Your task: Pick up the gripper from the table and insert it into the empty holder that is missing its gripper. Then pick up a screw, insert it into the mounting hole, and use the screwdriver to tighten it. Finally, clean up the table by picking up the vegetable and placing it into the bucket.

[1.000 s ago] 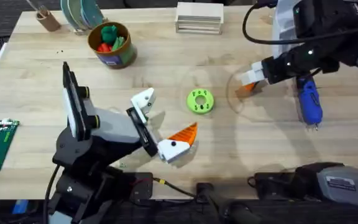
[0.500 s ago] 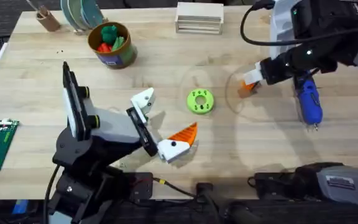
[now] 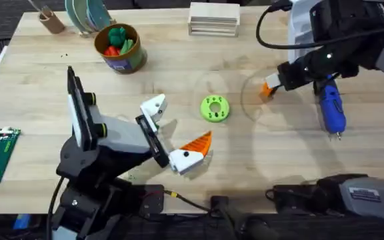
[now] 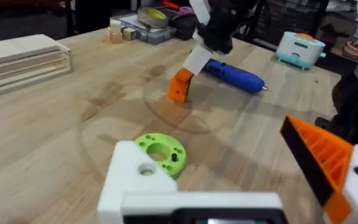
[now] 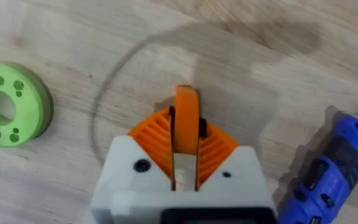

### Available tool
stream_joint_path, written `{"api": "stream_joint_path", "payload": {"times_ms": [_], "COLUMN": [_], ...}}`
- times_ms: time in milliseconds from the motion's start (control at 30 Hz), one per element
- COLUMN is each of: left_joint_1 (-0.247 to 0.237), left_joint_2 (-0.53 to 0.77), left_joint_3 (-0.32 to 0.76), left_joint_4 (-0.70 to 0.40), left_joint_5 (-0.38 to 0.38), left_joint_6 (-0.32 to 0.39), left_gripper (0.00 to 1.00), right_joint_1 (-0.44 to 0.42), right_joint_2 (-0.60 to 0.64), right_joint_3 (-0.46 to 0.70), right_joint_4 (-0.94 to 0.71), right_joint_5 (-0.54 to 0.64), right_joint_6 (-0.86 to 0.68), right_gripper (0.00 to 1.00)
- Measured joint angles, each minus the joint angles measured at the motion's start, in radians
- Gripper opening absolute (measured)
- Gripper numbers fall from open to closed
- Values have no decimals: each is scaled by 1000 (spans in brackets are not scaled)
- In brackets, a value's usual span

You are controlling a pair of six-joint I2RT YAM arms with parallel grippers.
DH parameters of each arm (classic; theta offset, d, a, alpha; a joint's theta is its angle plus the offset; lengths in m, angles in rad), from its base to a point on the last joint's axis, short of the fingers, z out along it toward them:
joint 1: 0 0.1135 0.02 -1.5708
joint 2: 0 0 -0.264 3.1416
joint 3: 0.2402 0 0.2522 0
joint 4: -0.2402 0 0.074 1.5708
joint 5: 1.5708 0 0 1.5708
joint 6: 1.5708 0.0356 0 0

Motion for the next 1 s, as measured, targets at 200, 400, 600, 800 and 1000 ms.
{"api": "stream_joint_path", "payload": {"times_ms": [200,400,600,800,1000], "left_joint_1": [0,0,0,0,0], "left_joint_2": [0,0,0,0,0], "left_joint_3": [0,0,0,0,0], "left_joint_4": [0,0,0,0,0], "left_joint_5": [0,0,0,0,0], "left_joint_6": [0,0,0,0,0], "left_gripper": [993,993,992,993,993], "right_joint_1": [0,0,0,0,0], "right_joint_2": [0,-41,-183,-352,-514], "right_joint_3": [0,0,0,0,0], "right_joint_4": [3,1,-4,-24,-67], "right_joint_5": [0,0,0,-52,-209], "right_joint_6": [0,0,0,3,66], "right_gripper": [24,22,20,20,20]}}
